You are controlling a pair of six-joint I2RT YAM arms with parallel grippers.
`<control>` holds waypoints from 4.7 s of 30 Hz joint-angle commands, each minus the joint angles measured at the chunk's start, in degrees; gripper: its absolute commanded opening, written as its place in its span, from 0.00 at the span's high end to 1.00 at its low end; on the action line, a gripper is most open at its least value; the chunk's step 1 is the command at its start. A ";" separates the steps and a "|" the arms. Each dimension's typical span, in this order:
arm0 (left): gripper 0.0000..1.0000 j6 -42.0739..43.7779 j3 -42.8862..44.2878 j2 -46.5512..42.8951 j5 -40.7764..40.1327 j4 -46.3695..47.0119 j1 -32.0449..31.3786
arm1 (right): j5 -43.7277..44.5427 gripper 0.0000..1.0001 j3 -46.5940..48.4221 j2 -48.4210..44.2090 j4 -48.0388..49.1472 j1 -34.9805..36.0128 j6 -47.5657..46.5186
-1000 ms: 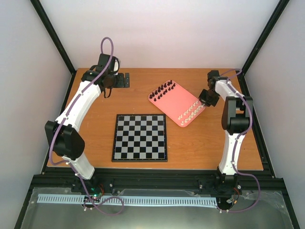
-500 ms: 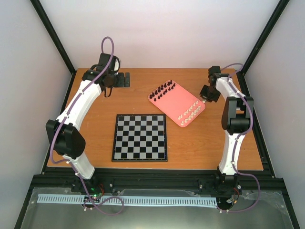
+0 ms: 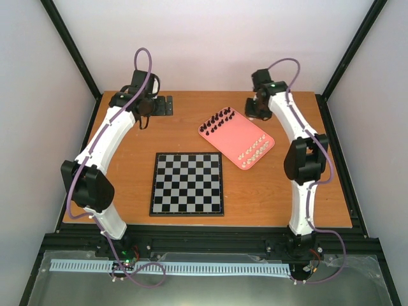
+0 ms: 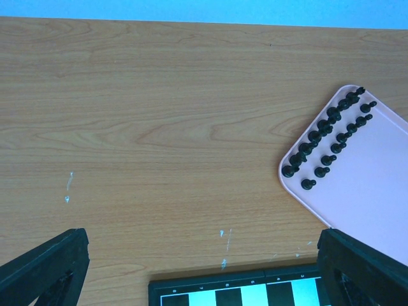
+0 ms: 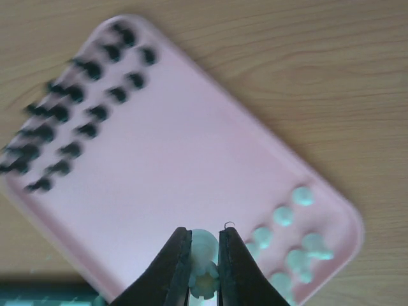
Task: Set up the chess pieces on the board
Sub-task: Place the chess piece on the chessboard, then pick up the chess piece from the storage box.
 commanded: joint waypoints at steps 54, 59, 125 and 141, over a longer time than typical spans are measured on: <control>0.00 -1.39 -3.70 -5.93 -5.80 -1.98 -0.06 | 3.54 0.97 -11.74 3.32 0.29 26.98 -1.44; 0.00 -1.34 -4.03 -6.13 -5.63 -1.83 -0.10 | 5.24 0.97 -11.69 3.73 1.04 27.31 -1.39; 0.00 -1.04 -4.98 -7.72 -6.00 -1.61 -0.07 | 8.13 0.28 -12.76 1.72 3.53 28.05 -3.73; 0.00 -0.51 -4.53 -8.52 -6.52 -1.79 -0.08 | 6.37 0.17 -7.01 -9.43 -4.45 11.63 -1.23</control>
